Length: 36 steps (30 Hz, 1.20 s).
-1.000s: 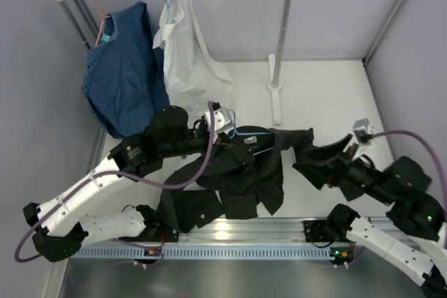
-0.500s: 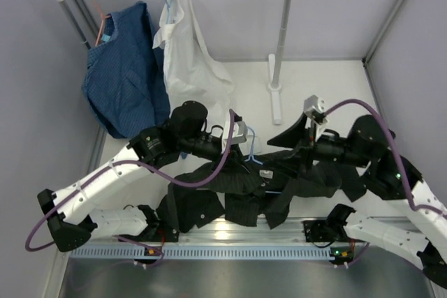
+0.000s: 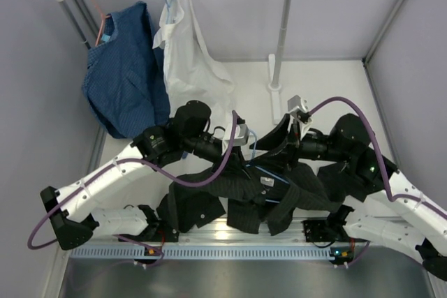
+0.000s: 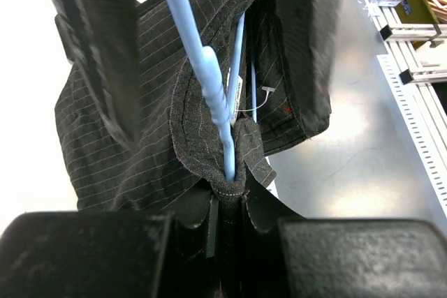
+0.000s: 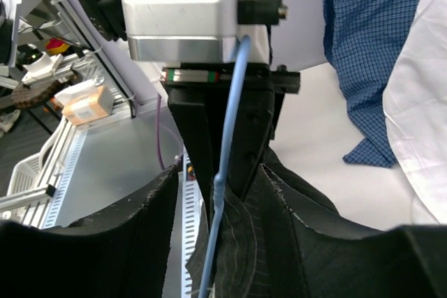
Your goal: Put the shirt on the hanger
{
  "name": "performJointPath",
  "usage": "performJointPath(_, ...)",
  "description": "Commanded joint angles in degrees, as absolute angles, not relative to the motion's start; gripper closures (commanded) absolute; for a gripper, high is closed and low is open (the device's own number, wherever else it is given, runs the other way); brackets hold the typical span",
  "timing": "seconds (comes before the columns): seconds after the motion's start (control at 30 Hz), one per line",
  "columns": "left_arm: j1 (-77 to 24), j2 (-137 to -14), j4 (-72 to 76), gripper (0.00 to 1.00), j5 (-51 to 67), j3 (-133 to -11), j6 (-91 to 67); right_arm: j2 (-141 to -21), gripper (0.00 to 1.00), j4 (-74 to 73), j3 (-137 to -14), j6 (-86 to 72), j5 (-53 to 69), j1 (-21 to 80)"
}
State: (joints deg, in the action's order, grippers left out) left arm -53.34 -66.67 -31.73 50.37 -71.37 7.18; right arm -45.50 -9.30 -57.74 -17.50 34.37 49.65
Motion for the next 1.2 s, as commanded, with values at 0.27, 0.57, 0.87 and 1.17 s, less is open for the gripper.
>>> performJointPath(0.27, -53.3, -64.6, -30.0, 1.0, 50.5, -72.5, 8.2, -48.5, 1.0, -3.4, -57.7, -15.7, 31.4, 52.9)
performJointPath(0.57, -53.3, -59.8, -30.0, 0.02, 35.9, -72.4, 7.0, -44.7, 1.0, -3.3, -55.9, -15.4, 27.1, 52.9)
performJointPath(0.87, -53.3, -51.4, -30.0, 0.02, 11.4, -68.1, 3.6, -39.2, 1.0, -7.5, -56.8, -13.4, 23.3, 53.0)
performJointPath(1.17, -53.3, -32.0, -25.2, 0.02, -5.2, -59.8, -8.3, -36.6, 1.0, -27.8, -70.9, -8.8, 6.1, 52.9)
